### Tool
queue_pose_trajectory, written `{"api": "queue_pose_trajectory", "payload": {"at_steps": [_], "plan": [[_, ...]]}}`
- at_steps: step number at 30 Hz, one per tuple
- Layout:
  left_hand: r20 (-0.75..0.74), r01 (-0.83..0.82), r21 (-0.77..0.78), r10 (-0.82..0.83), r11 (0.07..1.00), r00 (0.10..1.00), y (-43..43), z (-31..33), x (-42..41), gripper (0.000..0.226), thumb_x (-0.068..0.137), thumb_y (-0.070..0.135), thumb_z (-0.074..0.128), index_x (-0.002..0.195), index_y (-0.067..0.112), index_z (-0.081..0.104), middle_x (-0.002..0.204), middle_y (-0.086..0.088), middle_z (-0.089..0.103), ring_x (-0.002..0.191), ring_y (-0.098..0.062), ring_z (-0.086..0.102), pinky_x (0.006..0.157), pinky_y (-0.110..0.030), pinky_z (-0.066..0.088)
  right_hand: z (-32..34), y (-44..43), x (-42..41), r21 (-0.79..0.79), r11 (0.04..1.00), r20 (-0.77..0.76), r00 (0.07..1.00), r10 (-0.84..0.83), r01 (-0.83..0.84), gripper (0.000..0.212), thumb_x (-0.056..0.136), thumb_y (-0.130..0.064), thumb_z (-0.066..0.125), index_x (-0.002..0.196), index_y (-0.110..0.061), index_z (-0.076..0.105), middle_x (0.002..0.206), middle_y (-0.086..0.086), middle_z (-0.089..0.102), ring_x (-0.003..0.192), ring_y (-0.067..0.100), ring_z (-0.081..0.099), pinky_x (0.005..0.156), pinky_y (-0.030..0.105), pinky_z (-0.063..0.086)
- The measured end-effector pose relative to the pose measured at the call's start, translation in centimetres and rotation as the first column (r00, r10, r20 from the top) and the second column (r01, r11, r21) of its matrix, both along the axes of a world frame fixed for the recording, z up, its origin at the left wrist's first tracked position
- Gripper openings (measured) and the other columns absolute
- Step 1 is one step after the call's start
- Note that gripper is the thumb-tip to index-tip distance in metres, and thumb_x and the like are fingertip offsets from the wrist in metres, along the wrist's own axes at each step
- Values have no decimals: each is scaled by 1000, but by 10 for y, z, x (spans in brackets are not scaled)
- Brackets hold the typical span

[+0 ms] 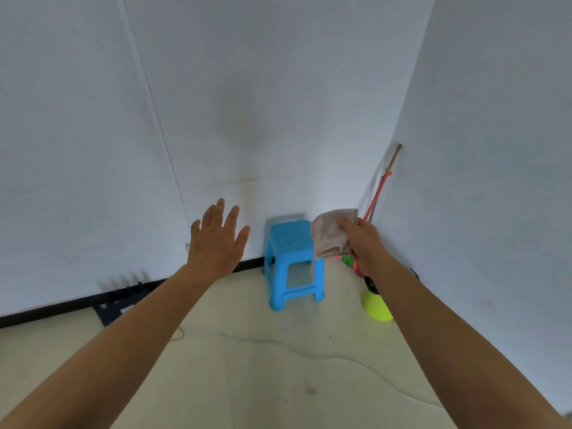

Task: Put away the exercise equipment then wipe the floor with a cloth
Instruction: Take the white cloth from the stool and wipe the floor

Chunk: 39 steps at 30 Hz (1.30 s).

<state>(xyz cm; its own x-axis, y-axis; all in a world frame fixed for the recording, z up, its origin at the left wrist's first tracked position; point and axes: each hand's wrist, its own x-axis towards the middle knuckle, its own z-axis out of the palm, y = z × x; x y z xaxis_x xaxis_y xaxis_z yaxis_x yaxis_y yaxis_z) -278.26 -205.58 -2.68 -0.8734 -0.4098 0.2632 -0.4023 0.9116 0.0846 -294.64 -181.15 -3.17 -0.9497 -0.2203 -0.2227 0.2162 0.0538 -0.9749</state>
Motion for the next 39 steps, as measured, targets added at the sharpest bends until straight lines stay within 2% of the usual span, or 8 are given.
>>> {"api": "queue_pose_trajectory", "payload": {"at_steps": [6,11,15,22,26,32,36,39], "plan": [[59,90,32,-92,995,994,-75,12,-151,61,103,50,18,156,20,15,164,-10,6,150,-29,12,119,-49,20,7,-55,-116,13,997,17,997,-75,75,15,97,-22,62,112,-19,65,104,5,71,93,24,70,81,39,59],[164,186,54,-193,981,967,-106,-28,-256,62,102,53,15,156,23,12,165,-9,3,151,-27,10,120,-48,18,-24,-87,-216,24,991,63,989,-132,131,23,97,-26,63,117,-15,64,107,7,70,96,26,70,79,39,59],[259,187,88,-203,978,944,-127,-72,-339,62,102,52,15,157,23,9,165,-8,0,151,-26,8,120,-48,17,-60,-116,-300,4,990,157,977,-142,143,8,97,-23,62,105,-22,63,107,6,69,98,26,69,81,39,59],[355,192,167,-240,967,903,-164,-107,-490,62,103,50,19,157,23,8,165,-6,-3,152,-24,3,121,-46,16,-102,-169,-461,35,995,272,957,-104,98,9,99,-20,60,108,-20,63,105,6,69,92,23,69,63,34,59],[380,114,252,-207,961,901,-179,-146,-537,59,104,46,23,156,21,14,165,-8,4,151,-26,9,119,-44,20,-138,-200,-512,53,994,331,938,-105,92,12,100,-21,57,110,-22,64,110,5,69,95,22,68,71,35,59],[531,53,379,-265,924,805,-204,-270,-586,59,103,42,27,156,21,12,164,-8,5,150,-24,11,118,-43,20,-244,-235,-555,195,976,427,887,-175,99,15,102,-29,54,104,-25,68,108,4,71,98,25,69,80,42,60],[643,23,407,-305,913,702,-215,-372,-609,57,104,37,25,156,18,12,164,-9,5,150,-24,10,116,-44,26,-317,-258,-576,309,946,321,925,-204,102,16,105,-31,47,96,-29,60,88,-13,60,79,4,54,68,24,45],[681,3,426,-323,905,657,-220,-433,-620,54,104,33,26,155,18,15,164,-6,3,150,-22,9,115,-45,28,-371,-279,-588,455,882,7,990,-144,125,20,105,-30,43,89,-25,55,88,-6,54,80,9,48,78,32,41]]}}
